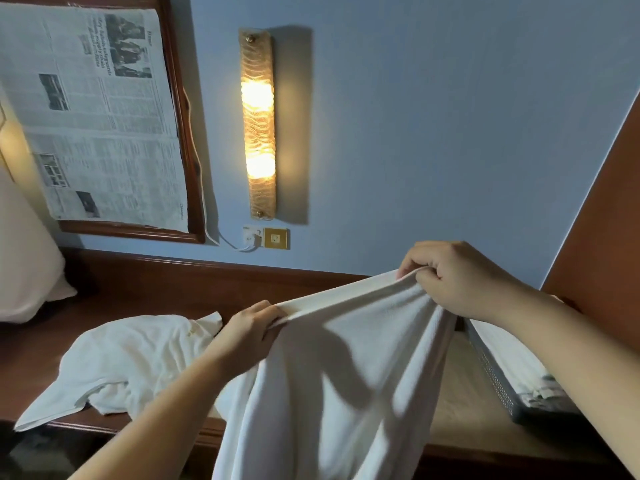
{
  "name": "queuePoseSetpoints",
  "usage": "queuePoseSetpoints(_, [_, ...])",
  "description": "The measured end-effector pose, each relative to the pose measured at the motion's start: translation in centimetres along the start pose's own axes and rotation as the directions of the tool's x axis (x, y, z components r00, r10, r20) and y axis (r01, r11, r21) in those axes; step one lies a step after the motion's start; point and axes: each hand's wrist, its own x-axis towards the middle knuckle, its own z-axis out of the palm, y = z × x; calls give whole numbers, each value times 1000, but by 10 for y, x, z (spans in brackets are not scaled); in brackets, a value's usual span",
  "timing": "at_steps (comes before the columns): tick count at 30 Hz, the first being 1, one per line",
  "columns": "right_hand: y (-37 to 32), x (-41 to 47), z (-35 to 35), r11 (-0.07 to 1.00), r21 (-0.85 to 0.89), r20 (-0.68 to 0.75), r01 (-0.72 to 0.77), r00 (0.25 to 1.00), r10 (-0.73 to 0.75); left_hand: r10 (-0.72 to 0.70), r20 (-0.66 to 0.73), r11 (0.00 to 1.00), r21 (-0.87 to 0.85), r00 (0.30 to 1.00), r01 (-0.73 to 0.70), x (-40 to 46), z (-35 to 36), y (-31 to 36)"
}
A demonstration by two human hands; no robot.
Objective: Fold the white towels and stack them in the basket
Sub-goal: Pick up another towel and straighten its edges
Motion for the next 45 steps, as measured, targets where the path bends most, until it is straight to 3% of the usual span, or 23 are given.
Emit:
queuePoseSetpoints(4, [5,3,13,988,-150,-31,-25,999,20,-310,-45,927,-238,950,291,-16,26,8])
queuePoseSetpoints(6, [3,5,16,969,-217,10,-118,992,123,-386,-53,887,-297,921,354,-9,21,23])
queuePoseSetpoints(8, [0,8,18,962,-169,39,-215,974,225,-418,-121,883,-289,900,371,1,1,39])
queuePoseSetpoints(10, [-6,10,20,960,-36,36,-278,959,279,-381,-221,917,-211,898,337,15,-23,56])
queuePoseSetpoints(12, [-16,13,21,954,64,33,-291,957,290,-222,-265,974,-103,938,201,30,-45,76])
queuePoseSetpoints(16, [-43,19,20,959,191,118,-208,975,188,49,-220,998,52,974,-39,61,-73,115])
queuePoseSetpoints(22, [-70,28,19,975,167,240,-144,966,101,156,-161,986,-27,975,-162,82,-94,134])
queuePoseSetpoints(26, [-71,34,18,985,122,249,-126,964,92,185,-154,967,-145,971,-207,82,-102,121])
queuePoseSetpoints(32, [-71,35,24,981,165,162,-104,984,77,220,-176,961,-130,959,-244,74,-101,109])
queuePoseSetpoints(39, [-78,28,19,1000,14,67,9,998,-10,111,-207,981,-133,972,-140,42,-71,88])
queuePoseSetpoints(45, [-57,22,17,999,34,-15,-34,999,35,-80,-144,961,-275,986,38,2,-29,63])
